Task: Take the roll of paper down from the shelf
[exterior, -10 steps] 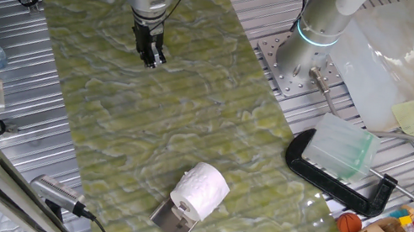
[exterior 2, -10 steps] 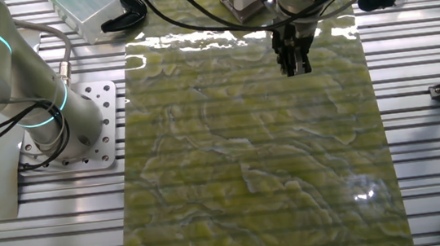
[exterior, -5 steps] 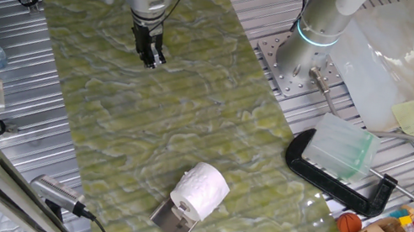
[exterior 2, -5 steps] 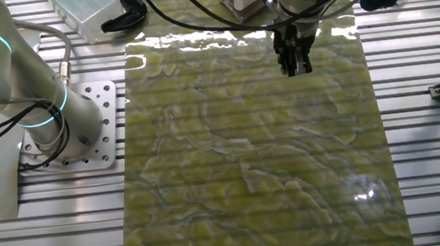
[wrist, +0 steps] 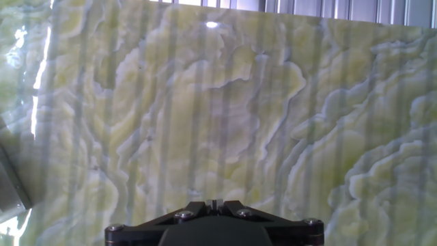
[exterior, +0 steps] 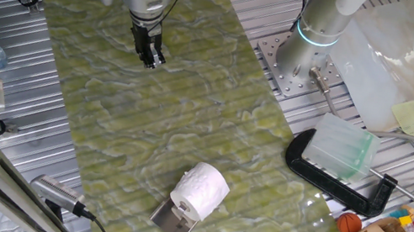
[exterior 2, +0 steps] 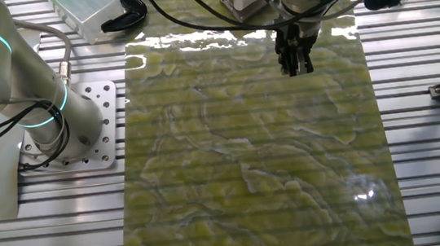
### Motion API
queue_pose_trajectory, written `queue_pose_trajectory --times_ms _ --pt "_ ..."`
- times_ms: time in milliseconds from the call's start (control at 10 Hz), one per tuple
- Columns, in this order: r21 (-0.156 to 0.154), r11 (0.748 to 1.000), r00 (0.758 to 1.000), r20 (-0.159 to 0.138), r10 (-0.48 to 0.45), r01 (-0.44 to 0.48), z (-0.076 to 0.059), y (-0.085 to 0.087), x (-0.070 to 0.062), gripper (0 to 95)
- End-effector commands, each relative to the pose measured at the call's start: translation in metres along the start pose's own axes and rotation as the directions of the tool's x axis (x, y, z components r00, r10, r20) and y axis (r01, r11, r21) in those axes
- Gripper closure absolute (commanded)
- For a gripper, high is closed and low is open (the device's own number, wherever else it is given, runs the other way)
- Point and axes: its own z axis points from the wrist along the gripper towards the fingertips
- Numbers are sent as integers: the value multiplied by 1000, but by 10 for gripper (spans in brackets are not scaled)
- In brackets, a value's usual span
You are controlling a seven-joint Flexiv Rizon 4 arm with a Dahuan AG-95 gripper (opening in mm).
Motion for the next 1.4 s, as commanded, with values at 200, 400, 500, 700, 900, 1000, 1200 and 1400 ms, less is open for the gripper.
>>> queue_pose_trajectory --times_ms 200,400,500,700,900,1000,1200,1400 --pt "-1 1000 1000 -4 -3 3 -1 0 0 950" --pt "-1 1000 1000 -9 -8 8 -1 0 0 950" --pt "-1 1000 1000 -9 -7 7 -1 0 0 950" --pt "-2 1000 1000 -8 -8 8 -1 0 0 950" --pt "-2 1000 1000 -8 -9 9 -1 0 0 950" --pt "-2 1000 1000 -9 -10 10 -1 0 0 950" --pt "-2 1000 1000 -9 -11 11 -1 0 0 950" --pt "-2 1000 1000 -9 -13 13 -1 0 0 950"
